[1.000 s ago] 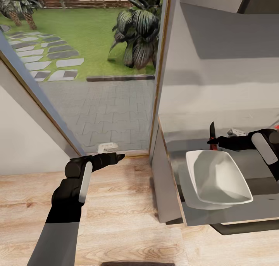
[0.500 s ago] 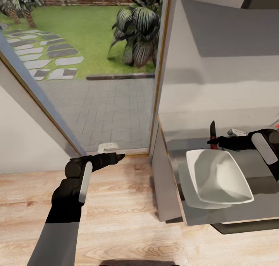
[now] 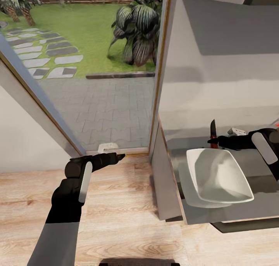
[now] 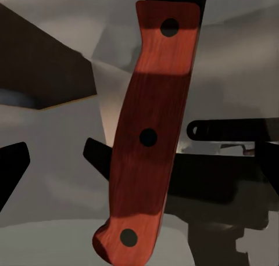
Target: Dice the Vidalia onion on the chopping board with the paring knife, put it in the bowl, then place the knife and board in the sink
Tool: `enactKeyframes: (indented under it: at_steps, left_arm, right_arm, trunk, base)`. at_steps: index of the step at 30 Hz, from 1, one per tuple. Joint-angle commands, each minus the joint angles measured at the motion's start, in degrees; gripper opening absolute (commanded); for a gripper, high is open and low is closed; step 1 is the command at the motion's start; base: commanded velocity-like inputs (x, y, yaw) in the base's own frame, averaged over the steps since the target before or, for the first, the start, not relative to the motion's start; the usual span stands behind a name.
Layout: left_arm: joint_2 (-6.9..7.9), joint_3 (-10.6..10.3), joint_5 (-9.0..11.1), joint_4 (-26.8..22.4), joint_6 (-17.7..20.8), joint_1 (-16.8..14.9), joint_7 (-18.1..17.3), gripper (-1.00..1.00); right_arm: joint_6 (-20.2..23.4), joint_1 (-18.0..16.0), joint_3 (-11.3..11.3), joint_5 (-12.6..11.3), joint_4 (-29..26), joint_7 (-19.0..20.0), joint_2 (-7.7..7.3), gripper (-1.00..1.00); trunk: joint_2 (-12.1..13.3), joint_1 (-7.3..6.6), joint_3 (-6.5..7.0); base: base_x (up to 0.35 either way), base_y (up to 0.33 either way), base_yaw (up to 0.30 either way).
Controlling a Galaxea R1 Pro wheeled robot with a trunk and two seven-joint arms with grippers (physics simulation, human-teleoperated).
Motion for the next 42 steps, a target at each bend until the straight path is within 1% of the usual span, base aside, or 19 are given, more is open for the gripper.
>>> enactKeyframes:
  at_steps: [1,9,42]
  left_arm:
    - [-0.06,0.1,0.1,0.0,0.3,-0.1,-0.1,1.0]
    - [-0.08,0.1,0.1,0.0,0.3,-0.1,-0.1,1.0]
    - [-0.08,0.1,0.1,0.1,0.3,-0.1,-0.1,1.0]
  right_arm:
    - [0.2,0.0,0.2,-0.2,0.6,0.5,-0.03,1.0]
    - [0.2,0.0,0.2,-0.2,0.6,0.5,-0.03,1.0]
    - [0.2,0.0,0.1,-0.2,0.6,0.4,-0.03,1.0]
  trunk:
    - [-0.1,0.21,-0.13]
    - [-0.1,0.21,-0.58]
    - [-0.1,0.21,-0.61]
  base:
    - [0.0,0.0,0.0]
    - [0.0,0.0,0.0]
    - [0.0,0.0,0.0]
